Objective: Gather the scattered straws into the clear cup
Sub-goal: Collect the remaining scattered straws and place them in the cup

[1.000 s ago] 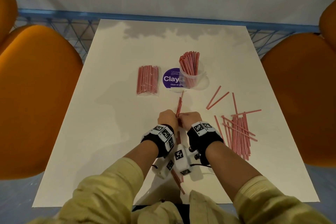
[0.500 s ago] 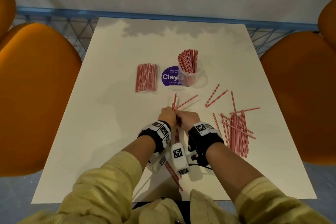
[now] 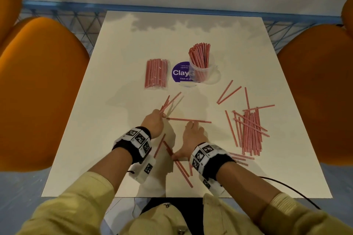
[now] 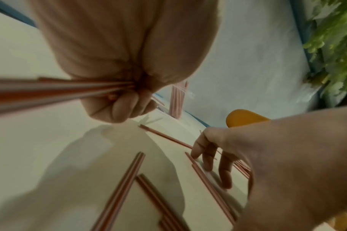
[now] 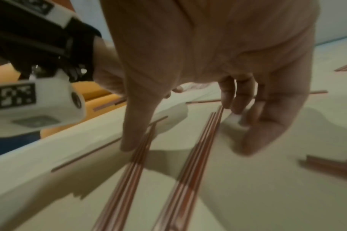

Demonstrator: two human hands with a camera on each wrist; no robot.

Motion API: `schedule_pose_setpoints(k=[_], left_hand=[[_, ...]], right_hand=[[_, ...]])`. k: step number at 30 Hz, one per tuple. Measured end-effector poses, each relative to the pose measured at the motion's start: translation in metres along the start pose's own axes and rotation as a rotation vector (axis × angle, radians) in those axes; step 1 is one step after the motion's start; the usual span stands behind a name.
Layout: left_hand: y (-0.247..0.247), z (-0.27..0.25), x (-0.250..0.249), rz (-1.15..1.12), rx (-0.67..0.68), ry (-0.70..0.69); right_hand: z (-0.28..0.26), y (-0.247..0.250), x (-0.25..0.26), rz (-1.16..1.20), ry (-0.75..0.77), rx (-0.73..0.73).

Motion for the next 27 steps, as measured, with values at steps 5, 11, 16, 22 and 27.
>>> schedule_pose_setpoints(k=[5,11,16,22,27], left_hand=[[-0.004,-0.010,0.013,0.011,0.007,0.083],[-0.021,-0.028,0.025,0.350,0.086,0.177],[-0.043,-0.031,0.008,0.530,0.039,0.061],[-0.066,-0.016,-0.029,0.348,0.025,-0.015],[-0.080,-0.005,-0.061,0.238,0.025,-0.071]], right_hand=[[0.005,0.020,-0.001,0.160,0.079,-0.167],[0.019,0.045,-0.040,0.406,0.080,-0.303],[0.010,0.060,-0.088,0.387,-0.095,-0.492],[-0.004,0.047,-0.133,0.329,-0.494,-0.390],[0.001,0.041,-0.117,0.285,-0.373,-0.377]])
Point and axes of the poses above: each hand's wrist, its own z-axis towards the middle knuckle, its own y-axis out of the back of the hand, x = y × z, the point moved 6 cm from there along z, towards the middle knuckle, and after that the axes turned 6 degrees about x, right-handed, at the moved point
